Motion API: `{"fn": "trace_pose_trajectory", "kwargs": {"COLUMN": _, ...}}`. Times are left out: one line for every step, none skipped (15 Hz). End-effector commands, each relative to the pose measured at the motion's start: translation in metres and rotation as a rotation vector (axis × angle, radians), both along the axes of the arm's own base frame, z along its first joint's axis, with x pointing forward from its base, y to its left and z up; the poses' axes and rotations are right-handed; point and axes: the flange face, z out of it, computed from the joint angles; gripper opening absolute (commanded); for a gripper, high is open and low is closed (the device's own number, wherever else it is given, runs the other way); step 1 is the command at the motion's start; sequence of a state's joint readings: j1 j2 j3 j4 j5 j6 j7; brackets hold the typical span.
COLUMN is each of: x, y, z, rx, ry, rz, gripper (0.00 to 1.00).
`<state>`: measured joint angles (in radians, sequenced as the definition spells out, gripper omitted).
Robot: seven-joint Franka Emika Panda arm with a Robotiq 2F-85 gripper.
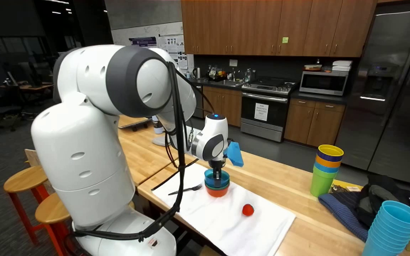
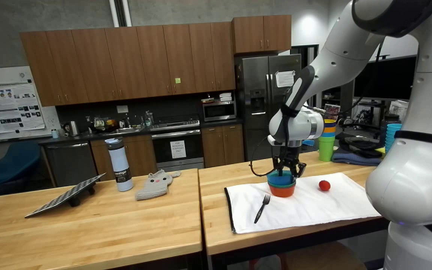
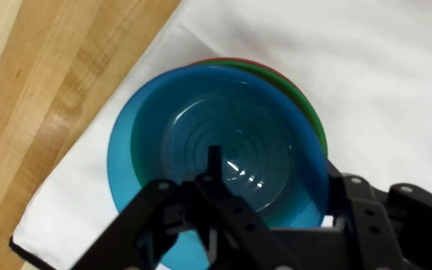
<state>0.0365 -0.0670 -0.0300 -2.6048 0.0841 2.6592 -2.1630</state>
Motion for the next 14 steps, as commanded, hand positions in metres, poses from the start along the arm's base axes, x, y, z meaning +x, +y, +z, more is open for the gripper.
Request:
{"fn": "trace_pose_trajectory", "kwargs": {"x": -0.008, "y": -0.005, "z": 0.032, "rx": -0.067, "ry": -0.044, "rz": -0.01, "gripper": 0.91}}
{"fn": "trace_pose_trajectory", "kwargs": {"x": -0.008, "y": -0.006, "z": 0.039, "rx": -0.084, "ry": -0.056, "rz": -0.009, "gripper": 0.99}}
{"fn": "trace_pose_trajectory", "kwargs": {"x": -0.009, "y": -0.006, "z": 0.047, "rx": -0.1, "ry": -0.072, "rz": -0.011, "gripper": 1.0}}
{"fn": "trace_pose_trajectory", "kwargs": {"x": -0.01, "y": -0.007, "z": 0.052, "rx": -0.108, "ry": -0.08, "rz": -0.011, "gripper": 1.0}}
{"fn": "trace_pose_trajectory", "kwargs": {"x": -0.011, "y": -0.007, "z": 0.057, "rx": -0.116, "ry": -0.088, "rz": -0.011, "gripper": 1.0}}
{"fn": "trace_pose_trajectory", "kwargs": {"x": -0.012, "y": -0.006, "z": 0.059, "rx": -0.122, "ry": -0.09, "rz": -0.01, "gripper": 1.0}}
{"fn": "trace_pose_trajectory", "kwargs": {"x": -0.013, "y": -0.005, "z": 0.061, "rx": -0.126, "ry": -0.093, "rz": -0.009, "gripper": 1.0}}
{"fn": "trace_pose_trajectory", "kwargs": {"x": -0.014, "y": -0.005, "z": 0.064, "rx": -0.13, "ry": -0.096, "rz": -0.009, "gripper": 1.0}}
{"fn": "trace_pose_trajectory", "kwargs": {"x": -0.016, "y": -0.005, "z": 0.067, "rx": -0.131, "ry": -0.101, "rz": -0.009, "gripper": 1.0}}
{"fn": "trace_pose_trajectory", "kwargs": {"x": -0.018, "y": -0.006, "z": 0.069, "rx": -0.131, "ry": -0.106, "rz": -0.011, "gripper": 1.0}}
{"fn": "trace_pose_trajectory", "kwargs": {"x": -0.019, "y": -0.007, "z": 0.072, "rx": -0.128, "ry": -0.111, "rz": -0.014, "gripper": 1.0}}
{"fn": "trace_pose_trajectory", "kwargs": {"x": -0.021, "y": -0.007, "z": 0.073, "rx": -0.124, "ry": -0.118, "rz": -0.018, "gripper": 1.0}}
{"fn": "trace_pose_trajectory", "kwargs": {"x": -0.022, "y": -0.007, "z": 0.075, "rx": -0.122, "ry": -0.122, "rz": -0.021, "gripper": 1.0}}
{"fn": "trace_pose_trajectory", "kwargs": {"x": -0.023, "y": -0.008, "z": 0.075, "rx": -0.111, "ry": -0.122, "rz": -0.026, "gripper": 1.0}}
